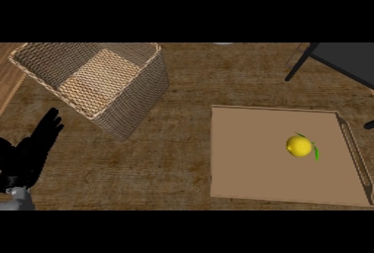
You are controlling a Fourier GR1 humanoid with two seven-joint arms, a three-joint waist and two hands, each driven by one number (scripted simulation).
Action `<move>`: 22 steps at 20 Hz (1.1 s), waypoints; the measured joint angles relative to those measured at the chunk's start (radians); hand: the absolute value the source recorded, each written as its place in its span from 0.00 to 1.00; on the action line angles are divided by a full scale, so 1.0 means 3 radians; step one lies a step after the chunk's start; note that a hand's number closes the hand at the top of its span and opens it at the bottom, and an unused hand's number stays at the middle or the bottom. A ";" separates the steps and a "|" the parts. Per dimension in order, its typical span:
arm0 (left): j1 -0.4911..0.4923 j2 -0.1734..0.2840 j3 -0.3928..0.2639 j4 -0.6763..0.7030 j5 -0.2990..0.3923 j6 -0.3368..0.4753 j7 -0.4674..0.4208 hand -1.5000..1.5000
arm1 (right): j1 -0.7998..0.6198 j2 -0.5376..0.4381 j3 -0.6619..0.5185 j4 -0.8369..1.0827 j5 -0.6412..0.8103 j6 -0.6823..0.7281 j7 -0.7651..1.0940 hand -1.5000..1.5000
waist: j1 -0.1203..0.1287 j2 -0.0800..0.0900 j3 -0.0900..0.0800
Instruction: Pick the can from the tray and place it in the tiered shelf
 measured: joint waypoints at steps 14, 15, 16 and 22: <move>-0.0030 -0.0056 -0.0015 0.0004 -0.0043 0.0005 0.0012 0.50 | -0.0193 -0.0127 -0.0224 0.0712 -0.0164 -0.0446 -0.0592 0.00 | 0.0009 -0.0006 -0.0005; -0.0008 -0.0039 0.0000 -0.0003 -0.0031 -0.0017 0.0006 0.50 | -0.0228 -0.0125 -0.0277 0.0720 -0.0221 -0.0454 -0.0587 0.00 | 0.0010 -0.0006 -0.0004; -0.0020 -0.0039 0.0003 -0.0014 -0.0030 -0.0010 0.0031 0.50 | -0.0243 -0.0140 -0.0335 0.0727 -0.0288 -0.0442 -0.0600 0.00 | 0.0002 -0.0007 -0.0003; 0.0065 -0.0082 0.0002 0.0017 -0.0046 -0.0022 -0.0061 0.50 | -0.0283 -0.0251 -0.0664 0.0750 -0.0696 -0.0306 -0.0755 0.00 | -0.0027 -0.0013 0.0000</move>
